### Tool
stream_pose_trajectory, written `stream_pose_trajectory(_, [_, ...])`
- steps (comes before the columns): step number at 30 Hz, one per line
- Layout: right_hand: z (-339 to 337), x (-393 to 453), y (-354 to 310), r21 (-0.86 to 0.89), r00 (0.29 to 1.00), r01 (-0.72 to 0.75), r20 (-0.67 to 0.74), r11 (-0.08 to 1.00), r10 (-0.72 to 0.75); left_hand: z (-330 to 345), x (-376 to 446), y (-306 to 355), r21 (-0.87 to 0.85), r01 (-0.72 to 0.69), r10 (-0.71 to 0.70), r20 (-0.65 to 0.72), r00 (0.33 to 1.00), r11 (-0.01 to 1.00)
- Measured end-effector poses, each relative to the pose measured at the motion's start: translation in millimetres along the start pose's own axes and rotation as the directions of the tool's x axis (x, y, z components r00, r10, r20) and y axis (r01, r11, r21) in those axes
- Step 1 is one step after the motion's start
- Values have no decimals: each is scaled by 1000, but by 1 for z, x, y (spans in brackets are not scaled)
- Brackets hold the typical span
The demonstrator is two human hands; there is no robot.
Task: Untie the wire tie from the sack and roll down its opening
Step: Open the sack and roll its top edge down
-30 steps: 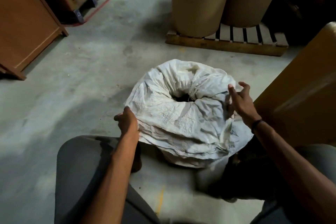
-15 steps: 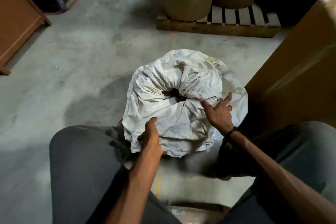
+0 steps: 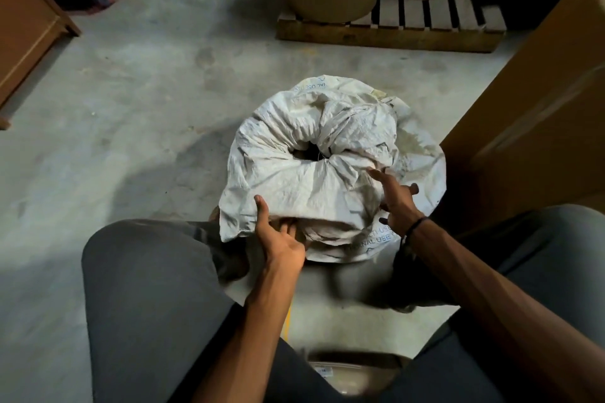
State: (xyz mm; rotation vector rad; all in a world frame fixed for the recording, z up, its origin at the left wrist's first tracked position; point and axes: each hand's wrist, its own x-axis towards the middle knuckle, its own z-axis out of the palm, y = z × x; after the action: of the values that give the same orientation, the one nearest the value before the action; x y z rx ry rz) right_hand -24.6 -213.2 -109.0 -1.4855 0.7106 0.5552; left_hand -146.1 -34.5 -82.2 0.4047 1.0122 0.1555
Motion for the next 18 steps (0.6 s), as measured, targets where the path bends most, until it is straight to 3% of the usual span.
stream_pose_trajectory(5, [5,2,-12,86,998,39,-42,995,-36,11,3,4,-70,-25,31,74,997,997])
stream_pose_trajectory(9, [4,-7,-16,115,998,41,-51,993,-36,6,0,3,-18,-21,22,53,998,1000])
stream_pose_trajectory(14, [1,-20,-22,45,977,197,-93,979,-192,-2,6,6,-108,-10,28,171,985,994])
stream_pose_trajectory(18, [0,-38,-25,28,946,314,-93,949,-310,9,1,9,-61,-19,32,217,976,998])
